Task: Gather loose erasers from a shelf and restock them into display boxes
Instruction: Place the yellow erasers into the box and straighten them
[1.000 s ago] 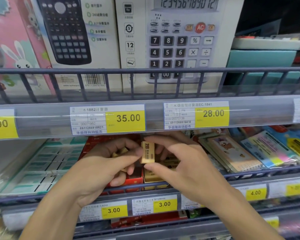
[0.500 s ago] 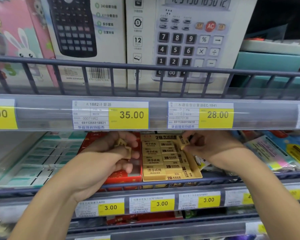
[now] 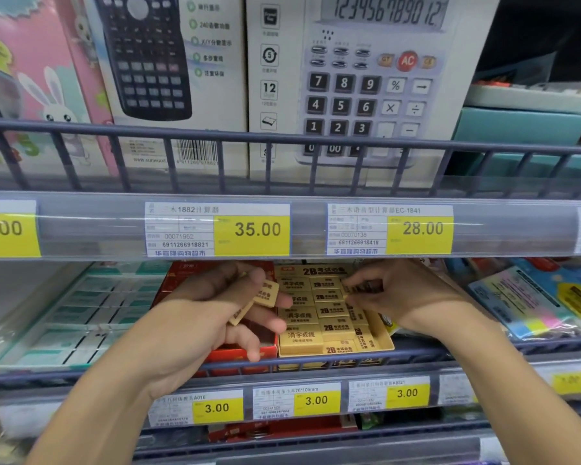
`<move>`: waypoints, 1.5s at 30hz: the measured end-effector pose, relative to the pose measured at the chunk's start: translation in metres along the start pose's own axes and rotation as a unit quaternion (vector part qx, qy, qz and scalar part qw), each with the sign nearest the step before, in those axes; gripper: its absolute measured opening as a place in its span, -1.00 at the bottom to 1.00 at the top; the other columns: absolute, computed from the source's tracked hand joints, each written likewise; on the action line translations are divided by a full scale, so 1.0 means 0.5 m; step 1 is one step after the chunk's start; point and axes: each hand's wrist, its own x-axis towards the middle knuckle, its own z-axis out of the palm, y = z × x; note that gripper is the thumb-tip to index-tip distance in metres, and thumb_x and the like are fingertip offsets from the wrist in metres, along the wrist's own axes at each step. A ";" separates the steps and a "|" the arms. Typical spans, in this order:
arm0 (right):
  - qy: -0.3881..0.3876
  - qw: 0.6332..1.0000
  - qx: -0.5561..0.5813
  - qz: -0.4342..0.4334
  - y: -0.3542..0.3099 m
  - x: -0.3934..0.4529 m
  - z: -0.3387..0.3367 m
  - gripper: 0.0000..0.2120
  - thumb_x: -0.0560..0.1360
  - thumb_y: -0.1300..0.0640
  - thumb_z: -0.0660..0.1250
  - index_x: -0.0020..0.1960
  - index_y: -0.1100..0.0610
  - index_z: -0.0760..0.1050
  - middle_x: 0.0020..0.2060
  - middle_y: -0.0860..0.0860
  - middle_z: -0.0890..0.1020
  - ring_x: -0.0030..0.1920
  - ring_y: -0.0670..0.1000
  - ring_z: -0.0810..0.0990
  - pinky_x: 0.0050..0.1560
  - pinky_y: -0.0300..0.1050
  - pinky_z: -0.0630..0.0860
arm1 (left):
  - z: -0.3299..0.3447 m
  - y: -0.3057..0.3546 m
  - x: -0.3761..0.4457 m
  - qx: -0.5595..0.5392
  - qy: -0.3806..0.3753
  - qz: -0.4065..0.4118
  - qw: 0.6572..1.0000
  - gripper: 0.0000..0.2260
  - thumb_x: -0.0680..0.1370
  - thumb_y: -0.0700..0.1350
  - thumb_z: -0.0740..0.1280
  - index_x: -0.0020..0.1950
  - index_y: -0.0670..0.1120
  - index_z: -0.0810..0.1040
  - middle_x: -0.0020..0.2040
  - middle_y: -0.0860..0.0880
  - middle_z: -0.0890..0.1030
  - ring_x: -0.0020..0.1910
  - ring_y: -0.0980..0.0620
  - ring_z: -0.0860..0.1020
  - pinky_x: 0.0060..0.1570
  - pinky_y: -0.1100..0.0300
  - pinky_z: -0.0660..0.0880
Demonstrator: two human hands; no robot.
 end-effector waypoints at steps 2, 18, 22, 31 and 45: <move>-0.013 1.000 -0.025 -0.012 -0.006 -0.009 -0.005 -0.67 0.49 -0.27 0.38 0.24 -0.29 0.56 0.00 -0.39 0.46 -0.19 -0.45 0.33 -0.26 -0.67 0.26 | 0.000 -0.002 0.001 0.012 -0.004 0.007 1.000 -0.56 0.49 0.07 0.38 0.14 -0.27 0.57 0.00 -0.26 0.73 -0.27 -0.04 0.64 -0.49 0.21 0.48; 0.118 0.962 0.154 -0.192 -0.168 -0.110 0.080 -0.65 0.52 -0.10 0.43 0.28 -0.09 0.60 0.05 -0.32 0.64 0.00 -0.34 0.58 0.02 -0.43 0.45 | -0.004 -0.010 0.000 0.005 0.009 0.048 0.999 -0.80 0.42 0.00 0.50 -0.09 -0.11 0.70 -0.45 0.04 0.43 -0.51 0.13 0.24 -0.56 0.36 0.21; 0.177 0.952 0.178 -0.176 -0.163 -0.115 0.091 -0.71 0.47 -0.11 0.46 0.17 -0.12 0.65 -0.02 -0.30 0.69 0.04 -0.28 0.60 0.05 -0.49 0.42 | -0.011 -0.006 -0.005 0.032 0.002 0.042 0.999 -0.72 0.43 -0.04 0.62 0.04 -0.12 0.68 -0.30 -0.03 0.58 -0.50 0.09 0.19 -0.53 0.36 0.20; 0.124 0.968 0.101 -0.192 -0.134 -0.119 0.078 -0.61 0.55 -0.23 0.27 0.36 -0.29 0.40 0.03 -0.17 0.67 0.04 -0.17 0.54 0.13 -0.47 0.32 | -0.004 -0.002 -0.005 0.053 -0.007 0.029 0.998 -0.69 0.32 -0.03 0.56 0.00 -0.12 0.73 -0.36 -0.04 0.50 -0.49 0.12 0.20 -0.52 0.34 0.18; 0.052 0.989 0.138 -0.035 0.007 -0.100 -0.033 -0.74 0.39 -0.04 0.56 -0.04 -0.37 0.62 -0.11 -0.23 0.69 -0.14 -0.27 0.63 -0.15 -0.47 0.49 | -0.003 -0.009 0.005 0.024 0.050 0.018 0.998 -0.66 0.67 -0.39 0.20 -0.02 -0.12 0.73 -0.20 -0.11 0.65 -0.35 -0.03 0.52 -0.39 0.23 0.49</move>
